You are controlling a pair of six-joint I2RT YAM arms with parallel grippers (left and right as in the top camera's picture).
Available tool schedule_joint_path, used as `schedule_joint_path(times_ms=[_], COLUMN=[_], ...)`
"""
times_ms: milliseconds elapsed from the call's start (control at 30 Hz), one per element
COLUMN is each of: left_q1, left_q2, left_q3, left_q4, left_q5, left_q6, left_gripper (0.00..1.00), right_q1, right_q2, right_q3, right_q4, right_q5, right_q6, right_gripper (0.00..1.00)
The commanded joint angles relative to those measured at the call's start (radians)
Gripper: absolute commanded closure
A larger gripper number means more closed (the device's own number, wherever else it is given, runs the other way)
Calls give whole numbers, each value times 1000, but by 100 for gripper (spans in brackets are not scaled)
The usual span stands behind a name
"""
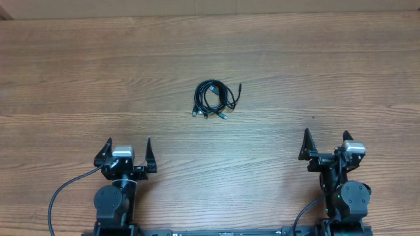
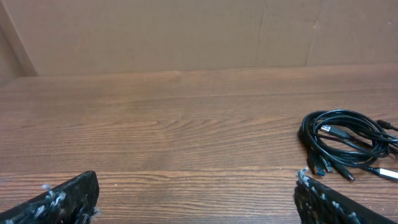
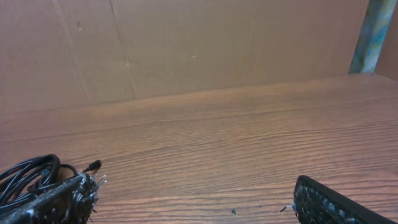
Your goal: Untangle cables
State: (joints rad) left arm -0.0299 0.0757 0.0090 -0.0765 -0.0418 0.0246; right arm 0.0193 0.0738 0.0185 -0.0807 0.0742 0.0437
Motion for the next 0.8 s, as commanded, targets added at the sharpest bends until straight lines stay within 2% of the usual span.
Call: schedule_joint_path(times_ms=[0, 500, 600, 767], left_q1=[12, 13, 10, 10], left_q2=[-6, -6, -6, -5], left_q3=[-4, -4, -4, -3], left_q4=[2, 4, -3, -2], left_q5=[-10, -12, 48, 69], left_q6=[-3, 20, -15, -105], left_gripper=[0, 0, 0, 0], right_q1=[-6, -6, -6, -6], right_q2=[-7, -7, -7, -7], right_q3=[-11, -11, -11, -11], right_q4=[4, 4, 4, 5], right_q5=[-6, -6, -6, -6], right_q6=[-8, -8, -8, -8], right_gripper=[0, 0, 0, 0])
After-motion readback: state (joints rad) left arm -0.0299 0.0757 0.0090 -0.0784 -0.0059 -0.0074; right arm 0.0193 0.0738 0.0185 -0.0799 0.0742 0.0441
